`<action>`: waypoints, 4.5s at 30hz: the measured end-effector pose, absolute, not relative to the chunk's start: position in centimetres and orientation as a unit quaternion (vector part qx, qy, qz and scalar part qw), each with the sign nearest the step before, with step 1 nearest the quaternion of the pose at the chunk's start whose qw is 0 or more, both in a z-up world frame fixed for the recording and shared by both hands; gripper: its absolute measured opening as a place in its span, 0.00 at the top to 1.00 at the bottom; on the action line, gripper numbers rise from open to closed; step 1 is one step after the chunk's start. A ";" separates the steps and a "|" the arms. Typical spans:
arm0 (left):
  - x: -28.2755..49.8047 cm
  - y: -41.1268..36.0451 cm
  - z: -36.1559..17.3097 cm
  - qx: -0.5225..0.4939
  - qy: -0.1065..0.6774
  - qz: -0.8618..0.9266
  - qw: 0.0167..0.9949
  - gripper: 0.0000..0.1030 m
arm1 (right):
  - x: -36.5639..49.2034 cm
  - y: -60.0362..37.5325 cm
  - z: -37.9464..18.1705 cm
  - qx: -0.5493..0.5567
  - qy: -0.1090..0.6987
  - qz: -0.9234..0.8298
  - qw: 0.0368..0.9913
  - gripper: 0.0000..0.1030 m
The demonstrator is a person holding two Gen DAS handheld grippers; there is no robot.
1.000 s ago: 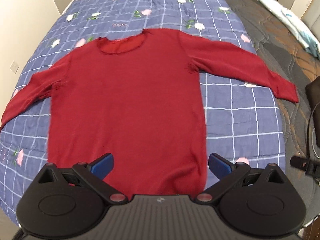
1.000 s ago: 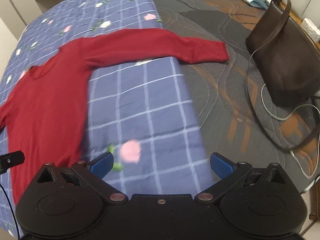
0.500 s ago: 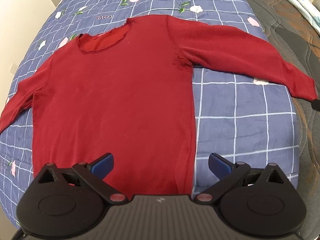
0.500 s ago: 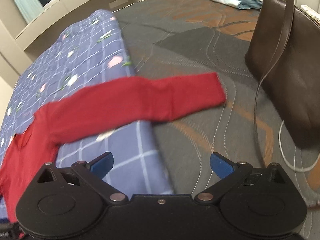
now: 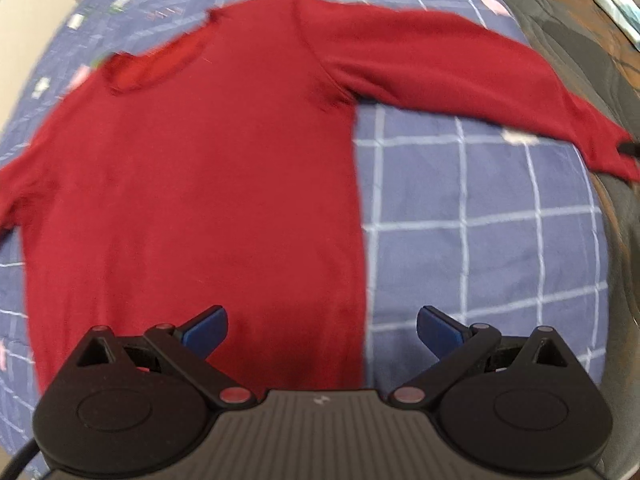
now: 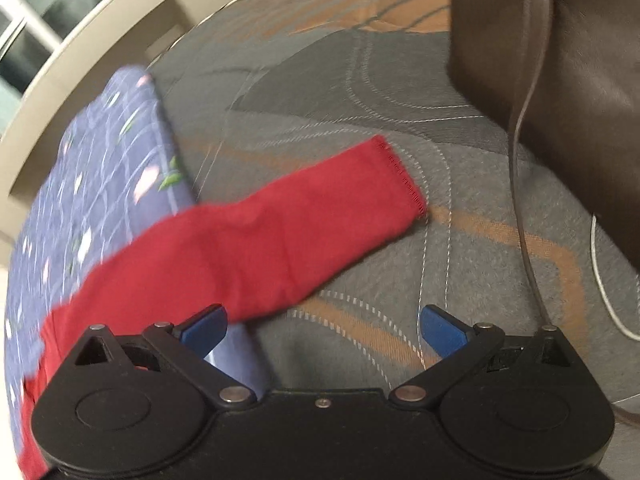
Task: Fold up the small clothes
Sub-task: 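Move the right tool toward the sweater's sleeve cuff beside the handbag, then close the right gripper on the sleeve cuff and lift it, then carry the cuff across the sweater body and release it with the right gripper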
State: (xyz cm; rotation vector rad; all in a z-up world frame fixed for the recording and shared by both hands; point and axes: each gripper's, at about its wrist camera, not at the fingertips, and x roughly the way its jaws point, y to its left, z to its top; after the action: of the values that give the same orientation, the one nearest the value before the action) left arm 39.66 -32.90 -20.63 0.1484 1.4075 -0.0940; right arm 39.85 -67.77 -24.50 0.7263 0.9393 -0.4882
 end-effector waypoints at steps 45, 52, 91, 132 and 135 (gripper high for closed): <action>46.8 -8.7 -10.1 -0.051 0.544 -0.017 0.838 0.00 | 50.8 -45.0 -1.8 0.120 0.338 -0.048 0.932 0.95; 47.3 0.4 -10.8 -0.061 0.542 0.017 0.838 0.00 | 53.6 -30.1 -2.4 0.100 0.351 0.061 0.929 0.95; 55.6 -0.1 -22.4 -0.045 0.593 0.041 0.803 0.00 | 50.7 -30.3 -19.8 0.098 0.503 -0.041 0.858 0.06; 46.7 10.1 -17.7 -0.098 0.575 0.189 0.790 0.00 | 52.1 -26.5 -6.6 0.045 0.455 0.026 0.889 0.01; 45.7 12.4 -17.3 -0.102 0.574 0.204 0.786 0.00 | 51.5 -24.3 -6.1 0.039 0.455 0.037 0.889 0.01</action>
State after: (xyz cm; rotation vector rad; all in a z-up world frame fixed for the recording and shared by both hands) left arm 45.69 12.39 -17.35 -0.2203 1.2370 0.4408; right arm 51.52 -24.30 -6.10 0.0812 0.9448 0.0775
